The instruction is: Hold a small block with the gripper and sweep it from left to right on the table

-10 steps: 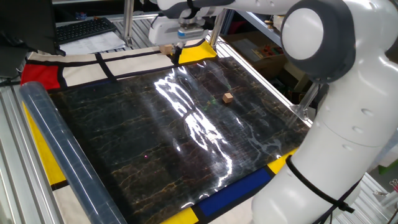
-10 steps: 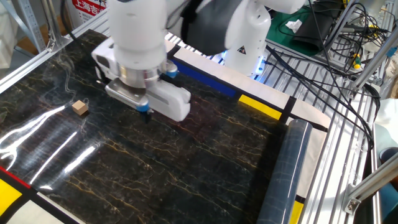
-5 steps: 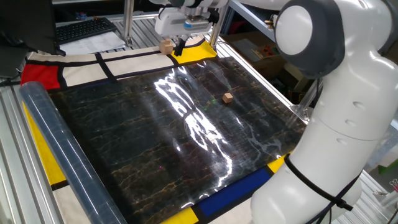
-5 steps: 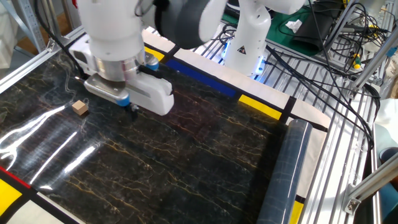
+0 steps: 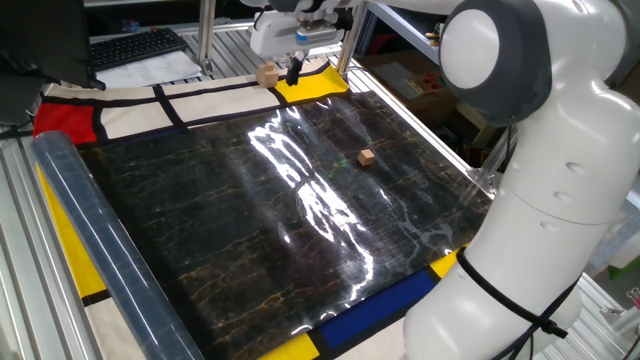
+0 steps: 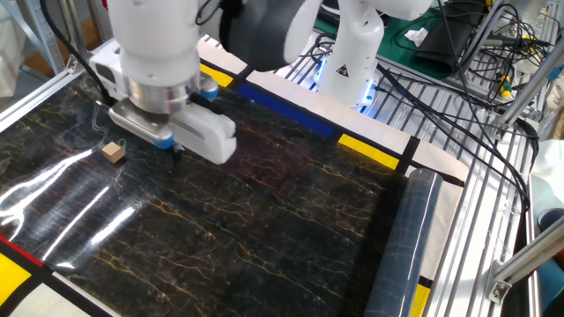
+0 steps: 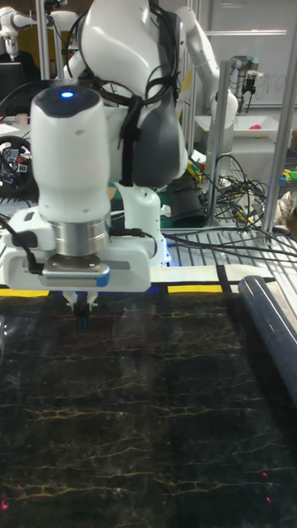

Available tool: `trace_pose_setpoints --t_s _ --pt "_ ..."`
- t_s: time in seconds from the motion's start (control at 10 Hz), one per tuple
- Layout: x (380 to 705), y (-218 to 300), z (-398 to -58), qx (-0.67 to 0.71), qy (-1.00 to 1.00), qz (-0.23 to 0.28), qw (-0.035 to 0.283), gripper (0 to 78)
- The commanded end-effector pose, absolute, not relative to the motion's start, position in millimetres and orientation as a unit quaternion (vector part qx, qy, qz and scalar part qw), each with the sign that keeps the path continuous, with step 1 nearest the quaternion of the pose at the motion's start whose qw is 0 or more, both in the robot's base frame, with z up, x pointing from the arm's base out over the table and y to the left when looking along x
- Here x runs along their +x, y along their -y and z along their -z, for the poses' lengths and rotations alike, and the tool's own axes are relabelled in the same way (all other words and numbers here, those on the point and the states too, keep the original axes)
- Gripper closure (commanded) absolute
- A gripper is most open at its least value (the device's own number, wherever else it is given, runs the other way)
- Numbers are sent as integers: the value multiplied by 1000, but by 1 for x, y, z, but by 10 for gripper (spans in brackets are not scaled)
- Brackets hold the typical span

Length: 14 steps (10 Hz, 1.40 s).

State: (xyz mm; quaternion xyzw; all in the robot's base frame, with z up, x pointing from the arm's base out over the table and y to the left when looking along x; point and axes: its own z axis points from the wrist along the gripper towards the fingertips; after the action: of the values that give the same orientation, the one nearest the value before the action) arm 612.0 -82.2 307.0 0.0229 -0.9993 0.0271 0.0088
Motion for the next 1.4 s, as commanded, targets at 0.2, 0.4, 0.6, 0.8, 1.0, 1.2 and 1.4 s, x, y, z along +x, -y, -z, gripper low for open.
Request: trace_pose_setpoints --t_s 0.2,0.4,0.6,0.8,1.0,1.2,1.4 --pt "610 97 -294 -10 1000 -12 10 776" --pt "609 100 -290 8 1000 -7 -9 776" --pt "613 110 -296 56 998 -5 26 776" --pt "615 115 -300 50 998 -1 27 776" --pt "614 121 -301 47 999 -1 27 776" --pt "612 124 -300 44 999 14 28 776" --pt "610 127 -298 55 998 17 32 776"
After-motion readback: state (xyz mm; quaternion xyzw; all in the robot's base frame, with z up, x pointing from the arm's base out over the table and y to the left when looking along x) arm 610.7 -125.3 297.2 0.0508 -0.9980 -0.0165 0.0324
